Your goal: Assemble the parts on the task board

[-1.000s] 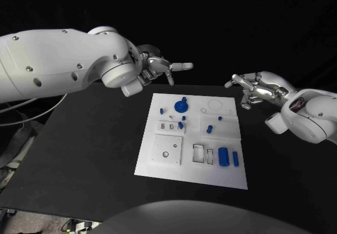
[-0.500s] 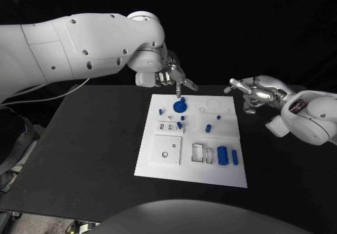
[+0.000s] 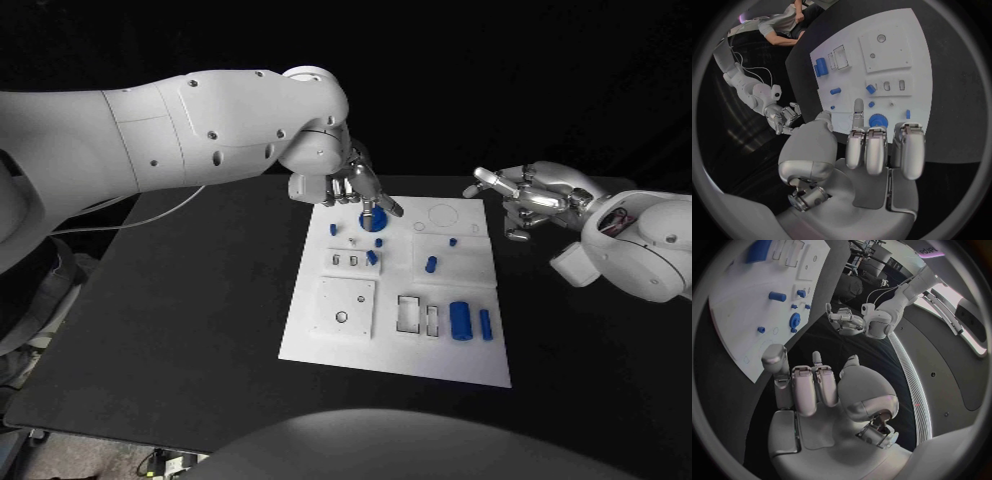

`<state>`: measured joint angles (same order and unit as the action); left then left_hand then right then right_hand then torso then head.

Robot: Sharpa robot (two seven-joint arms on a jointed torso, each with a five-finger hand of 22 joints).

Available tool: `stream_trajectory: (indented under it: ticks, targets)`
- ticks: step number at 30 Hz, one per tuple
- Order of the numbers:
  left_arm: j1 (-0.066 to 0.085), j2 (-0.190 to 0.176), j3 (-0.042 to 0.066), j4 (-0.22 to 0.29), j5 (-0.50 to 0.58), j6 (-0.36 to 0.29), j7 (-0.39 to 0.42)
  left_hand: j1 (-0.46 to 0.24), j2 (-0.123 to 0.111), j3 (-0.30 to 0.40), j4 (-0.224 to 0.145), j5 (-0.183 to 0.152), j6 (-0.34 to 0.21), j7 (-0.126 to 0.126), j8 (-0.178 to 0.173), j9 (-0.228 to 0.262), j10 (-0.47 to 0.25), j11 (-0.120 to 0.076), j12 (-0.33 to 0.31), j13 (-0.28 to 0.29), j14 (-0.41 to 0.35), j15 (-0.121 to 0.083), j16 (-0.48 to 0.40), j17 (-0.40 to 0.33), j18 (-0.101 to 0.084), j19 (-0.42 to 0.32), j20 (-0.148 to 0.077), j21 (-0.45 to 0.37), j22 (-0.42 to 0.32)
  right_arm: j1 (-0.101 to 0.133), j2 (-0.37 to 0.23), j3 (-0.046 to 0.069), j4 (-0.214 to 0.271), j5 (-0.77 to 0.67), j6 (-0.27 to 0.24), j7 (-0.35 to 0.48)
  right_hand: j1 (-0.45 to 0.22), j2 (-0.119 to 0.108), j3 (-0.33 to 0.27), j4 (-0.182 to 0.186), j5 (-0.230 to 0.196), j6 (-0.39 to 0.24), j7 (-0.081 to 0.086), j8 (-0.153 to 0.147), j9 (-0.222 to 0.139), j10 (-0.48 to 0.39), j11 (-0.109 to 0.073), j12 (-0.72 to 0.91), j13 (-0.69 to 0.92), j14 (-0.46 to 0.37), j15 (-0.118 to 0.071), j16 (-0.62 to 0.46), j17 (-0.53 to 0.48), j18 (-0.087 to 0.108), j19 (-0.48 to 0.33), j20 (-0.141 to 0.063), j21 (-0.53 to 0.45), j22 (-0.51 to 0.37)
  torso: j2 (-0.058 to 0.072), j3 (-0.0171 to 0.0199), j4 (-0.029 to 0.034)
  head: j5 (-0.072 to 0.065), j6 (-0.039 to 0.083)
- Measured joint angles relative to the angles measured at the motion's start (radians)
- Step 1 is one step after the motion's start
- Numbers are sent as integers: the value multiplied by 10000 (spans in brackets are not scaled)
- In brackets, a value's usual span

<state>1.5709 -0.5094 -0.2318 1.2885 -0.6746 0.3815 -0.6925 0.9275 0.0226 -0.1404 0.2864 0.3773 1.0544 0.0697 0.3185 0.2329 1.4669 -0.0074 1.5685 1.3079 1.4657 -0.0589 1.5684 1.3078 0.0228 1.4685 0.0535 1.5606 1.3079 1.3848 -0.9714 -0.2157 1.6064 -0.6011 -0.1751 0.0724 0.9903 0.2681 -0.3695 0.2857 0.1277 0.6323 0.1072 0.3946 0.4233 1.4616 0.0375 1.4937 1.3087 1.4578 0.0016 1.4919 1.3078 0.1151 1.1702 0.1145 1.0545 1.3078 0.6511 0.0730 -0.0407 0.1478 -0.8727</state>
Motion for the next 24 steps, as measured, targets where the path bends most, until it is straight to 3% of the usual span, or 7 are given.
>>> stream_trajectory:
  ticks: [12, 24]
  targets:
    - [-502, 300, 3, -508, 242, 68, -29, 38, 38, -84, 29, 0, 70, -4, -164, -12, 0, 0, 0, -1, 0, 0, 0, -2, 0, 0, -1, 0, -1, 1, 77, -31, -13, 132, 211, -310, 378, -11, -55, 0, 371, 0, 0, 0, 18, -1, 1, -1, 13, -1, 0, 0, -2, 0, -48, 27, -51, -1, -9, 0, -26, 108, 0]
    - [-828, 304, 0, -686, 246, 184, -38, 275, 275, -84, 30, 149, 213, -3, -369, -23, 0, 0, 0, -2, 0, -1, 0, -3, 1, 0, -1, 0, -2, 1, 164, -80, -151, 159, 437, -566, 670, -6, -55, 0, 735, 0, 0, 39, 28, -1, 4, 21, 19, -1, 0, -1, -3, 0, -112, 34, -51, -3, -10, 6, -26, 100, 0]
